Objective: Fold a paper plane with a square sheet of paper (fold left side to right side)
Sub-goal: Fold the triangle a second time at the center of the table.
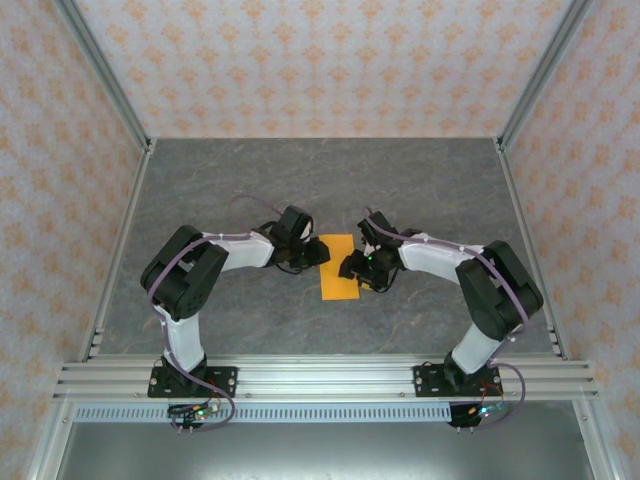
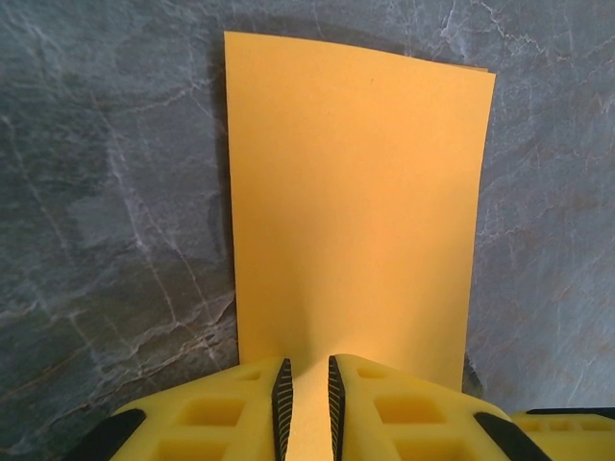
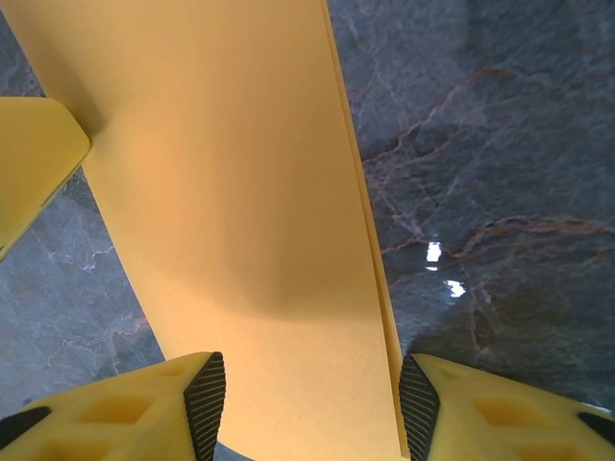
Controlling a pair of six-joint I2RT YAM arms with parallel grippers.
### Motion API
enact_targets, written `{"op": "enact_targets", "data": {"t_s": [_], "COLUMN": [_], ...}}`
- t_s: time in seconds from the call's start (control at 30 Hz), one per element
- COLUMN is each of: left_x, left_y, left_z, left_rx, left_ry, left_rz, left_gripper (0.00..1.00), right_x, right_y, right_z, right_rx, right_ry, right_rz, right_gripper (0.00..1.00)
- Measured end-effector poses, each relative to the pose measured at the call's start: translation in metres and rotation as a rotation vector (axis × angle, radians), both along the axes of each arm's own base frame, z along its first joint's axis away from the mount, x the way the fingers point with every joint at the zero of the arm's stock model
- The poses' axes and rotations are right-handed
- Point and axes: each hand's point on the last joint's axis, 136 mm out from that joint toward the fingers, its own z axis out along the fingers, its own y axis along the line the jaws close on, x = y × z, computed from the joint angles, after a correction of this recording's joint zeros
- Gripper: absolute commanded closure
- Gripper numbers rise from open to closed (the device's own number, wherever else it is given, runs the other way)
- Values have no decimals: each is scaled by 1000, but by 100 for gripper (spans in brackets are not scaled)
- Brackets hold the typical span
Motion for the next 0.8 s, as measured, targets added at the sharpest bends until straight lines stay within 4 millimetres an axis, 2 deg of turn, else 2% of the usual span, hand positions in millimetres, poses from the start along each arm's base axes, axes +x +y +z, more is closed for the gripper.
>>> {"op": "enact_targets", "data": {"t_s": [0.3,0.4,0.5,0.6,0.8], "left_x": [0,0,-1,-1,-9], "left_y": [0,0,1,6,25], "left_z": [1,4,11,33,104], "left_rx": [-1,-2,-3,-15,-48], "left_ry": [-3,-9,-27,-75,-287], "left_rz": [0,-3,-14,-17,-26], "left_gripper": [77,74,66,57,46], "right_x": [4,9,14,17,26], "right_y": [9,12,13,11,17], "right_z": [6,10,13,14,18], "right_rx": [49,77,94,105,129], "right_ry": [-29,-43,-52,-52,-42], "right_rz": [-22,-33,-44,-55,-71], "right_gripper": [50,50,50,50,50]}}
